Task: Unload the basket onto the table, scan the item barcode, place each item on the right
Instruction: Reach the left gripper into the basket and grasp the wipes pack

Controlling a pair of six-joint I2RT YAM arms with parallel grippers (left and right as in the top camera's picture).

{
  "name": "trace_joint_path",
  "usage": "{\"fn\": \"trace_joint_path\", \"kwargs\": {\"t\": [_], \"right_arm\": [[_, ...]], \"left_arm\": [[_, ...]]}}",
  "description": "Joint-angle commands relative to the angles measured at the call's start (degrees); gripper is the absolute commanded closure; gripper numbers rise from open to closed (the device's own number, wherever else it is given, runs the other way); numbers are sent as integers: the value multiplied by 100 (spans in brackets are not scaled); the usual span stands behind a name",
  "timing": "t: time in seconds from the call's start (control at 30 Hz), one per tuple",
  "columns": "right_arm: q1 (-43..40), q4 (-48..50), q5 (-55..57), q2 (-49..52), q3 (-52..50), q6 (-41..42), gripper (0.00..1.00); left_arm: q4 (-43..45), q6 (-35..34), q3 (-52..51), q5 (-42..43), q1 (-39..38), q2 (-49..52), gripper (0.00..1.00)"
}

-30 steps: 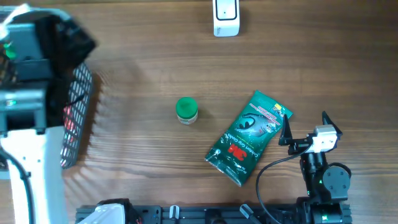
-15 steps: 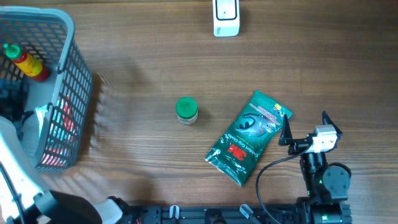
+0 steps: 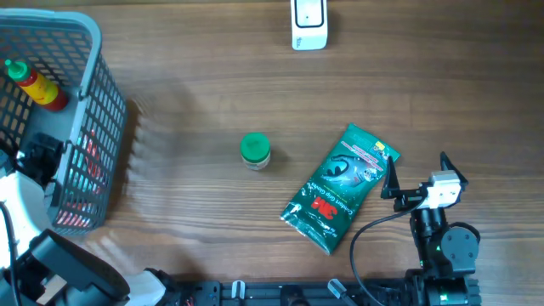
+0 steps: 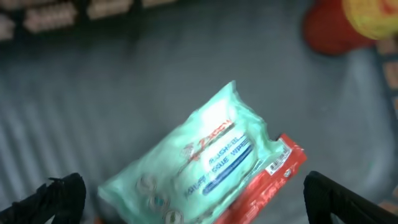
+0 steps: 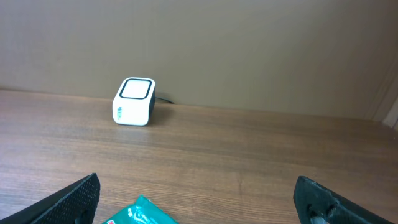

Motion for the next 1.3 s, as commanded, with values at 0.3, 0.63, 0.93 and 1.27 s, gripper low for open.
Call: {"fn": "trace_joint_path", "kwargs": {"t": [0.3, 0.63, 0.93, 1.27], "right_arm": [[17, 17, -33, -35, -2, -42, 0], [17, 17, -33, -35, -2, -42, 0], [17, 17, -33, -35, -2, -44, 0], [17, 17, -33, -35, -2, -44, 0]], "left_arm": [[-122, 3136, -46, 994, -2, 765, 0], [-181, 4127, -46, 1016, -2, 1069, 10], [-160, 4122, -46, 605, 0, 1158, 47], [-234, 3797, 422, 584, 0, 704, 82]]}}
